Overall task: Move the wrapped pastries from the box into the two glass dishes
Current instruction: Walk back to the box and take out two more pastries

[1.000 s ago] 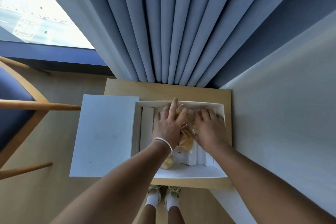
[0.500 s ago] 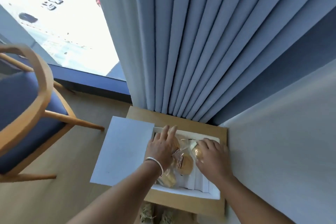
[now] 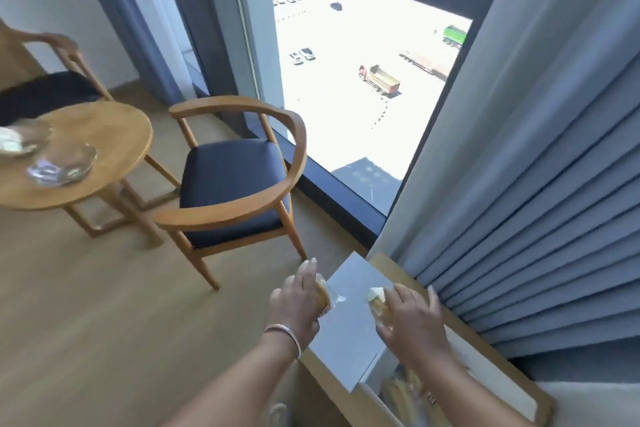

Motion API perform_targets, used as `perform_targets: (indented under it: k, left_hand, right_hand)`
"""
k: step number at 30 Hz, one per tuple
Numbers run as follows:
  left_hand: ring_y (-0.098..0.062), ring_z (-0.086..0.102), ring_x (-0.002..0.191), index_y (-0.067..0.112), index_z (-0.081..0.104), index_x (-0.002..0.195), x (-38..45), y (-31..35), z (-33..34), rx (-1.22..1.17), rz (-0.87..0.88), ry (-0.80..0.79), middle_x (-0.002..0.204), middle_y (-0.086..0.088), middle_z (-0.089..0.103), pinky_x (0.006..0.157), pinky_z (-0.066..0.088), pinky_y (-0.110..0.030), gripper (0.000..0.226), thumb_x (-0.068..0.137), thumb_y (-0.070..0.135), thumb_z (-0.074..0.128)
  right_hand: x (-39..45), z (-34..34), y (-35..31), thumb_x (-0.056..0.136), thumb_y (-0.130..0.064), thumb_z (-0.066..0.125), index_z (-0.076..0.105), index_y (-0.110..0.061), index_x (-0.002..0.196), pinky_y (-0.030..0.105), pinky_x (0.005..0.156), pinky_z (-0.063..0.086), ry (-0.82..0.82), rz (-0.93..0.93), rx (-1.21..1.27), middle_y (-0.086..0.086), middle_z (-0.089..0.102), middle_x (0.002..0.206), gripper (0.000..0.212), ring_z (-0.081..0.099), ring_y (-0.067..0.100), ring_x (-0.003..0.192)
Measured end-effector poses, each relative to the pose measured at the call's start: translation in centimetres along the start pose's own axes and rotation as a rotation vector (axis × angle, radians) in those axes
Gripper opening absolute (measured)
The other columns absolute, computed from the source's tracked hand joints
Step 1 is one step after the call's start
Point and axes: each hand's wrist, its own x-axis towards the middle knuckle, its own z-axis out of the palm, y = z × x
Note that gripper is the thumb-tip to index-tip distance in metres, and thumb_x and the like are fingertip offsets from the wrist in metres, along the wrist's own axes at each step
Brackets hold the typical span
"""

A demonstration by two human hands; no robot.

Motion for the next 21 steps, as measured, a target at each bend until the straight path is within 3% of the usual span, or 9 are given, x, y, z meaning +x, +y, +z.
perform_targets:
  k: [4, 9, 14, 21]
  left_hand:
    - [-0.015, 0.036, 0.129, 0.022, -0.009, 0.149, -3.9, -7.3, -1.4, 0.016, -0.165, 0.023, 0.159, 0.005, 0.006, 0.089, 0.042, -0.030, 0.109, 0.074, 0.037, 0.069]
    - [-0.018, 0.030, 0.137, 0.023, -0.008, 0.150, -9.3, -15.2, -3.6, -0.038, -0.385, 0.076, 0.159, 0.001, 0.008, 0.099, 0.038, -0.031, 0.108, 0.074, 0.033, 0.069]
    - [-0.020, 0.035, 0.132, 0.025, -0.006, 0.150, -13.4, -21.4, -6.5, -0.068, -0.571, 0.153, 0.156, 0.002, 0.015, 0.096, 0.039, -0.031, 0.106, 0.075, 0.032, 0.069]
    - [-0.017, 0.038, 0.127, 0.023, -0.004, 0.150, -19.0, -30.8, -9.3, -0.070, -0.698, 0.248, 0.146, 0.007, 0.027, 0.091, 0.043, -0.030, 0.106, 0.073, 0.030, 0.068]
  right_hand:
    - [2.4, -0.4, -6.5, 0.081, -0.047, 0.059, 0.056, -0.028, 0.122, 0.048, 0.112, 0.026, -0.012, -0.183, 0.012, -0.008, 0.060, 0.127, 0.045, 0.057, 0.016, 0.116]
    - [3.7, -1.1, -14.7, 0.079, -0.047, 0.059, 0.059, -0.027, 0.116, 0.033, 0.096, 0.040, -0.018, -0.387, 0.008, -0.006, 0.062, 0.120, 0.042, 0.058, 0.020, 0.109]
    - [4.3, -2.1, -23.0, 0.079, -0.049, 0.061, 0.057, -0.028, 0.124, 0.032, 0.101, 0.041, -0.041, -0.569, -0.015, -0.007, 0.059, 0.125, 0.050, 0.056, 0.018, 0.115]
    - [5.2, -2.5, -35.5, 0.082, -0.053, 0.054, 0.047, -0.033, 0.129, 0.032, 0.102, 0.037, -0.089, -0.762, -0.035, -0.011, 0.050, 0.134, 0.051, 0.047, 0.016, 0.124]
